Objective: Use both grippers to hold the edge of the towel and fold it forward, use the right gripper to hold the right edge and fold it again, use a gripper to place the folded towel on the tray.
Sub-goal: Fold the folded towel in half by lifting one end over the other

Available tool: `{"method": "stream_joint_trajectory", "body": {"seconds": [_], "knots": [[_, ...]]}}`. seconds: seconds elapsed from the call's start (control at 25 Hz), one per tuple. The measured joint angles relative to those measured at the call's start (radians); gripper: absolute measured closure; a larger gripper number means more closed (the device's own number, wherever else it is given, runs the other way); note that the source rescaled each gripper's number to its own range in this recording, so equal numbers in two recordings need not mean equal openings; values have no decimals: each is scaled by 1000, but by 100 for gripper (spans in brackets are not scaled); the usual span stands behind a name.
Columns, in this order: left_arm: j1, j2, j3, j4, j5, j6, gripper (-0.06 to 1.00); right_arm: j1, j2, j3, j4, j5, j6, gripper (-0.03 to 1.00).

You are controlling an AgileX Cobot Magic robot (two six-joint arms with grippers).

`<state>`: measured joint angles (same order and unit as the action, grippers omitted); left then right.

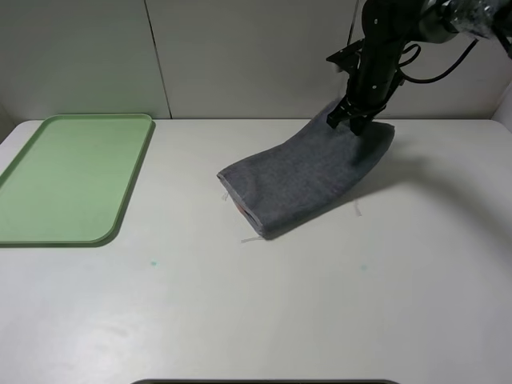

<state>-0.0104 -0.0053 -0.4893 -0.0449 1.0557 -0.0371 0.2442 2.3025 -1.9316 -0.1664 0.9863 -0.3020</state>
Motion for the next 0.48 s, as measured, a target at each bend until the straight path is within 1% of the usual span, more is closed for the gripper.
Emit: {"method": "stream_joint_trajectory", "body": {"seconds": [0.2, 0.48], "knots": [[0, 0, 0, 0, 0, 0, -3, -28, -35, 0, -47, 8, 4, 89], [0, 0, 0, 0, 0, 0, -3, -70, -73, 0, -73, 11, 5, 89]]}}
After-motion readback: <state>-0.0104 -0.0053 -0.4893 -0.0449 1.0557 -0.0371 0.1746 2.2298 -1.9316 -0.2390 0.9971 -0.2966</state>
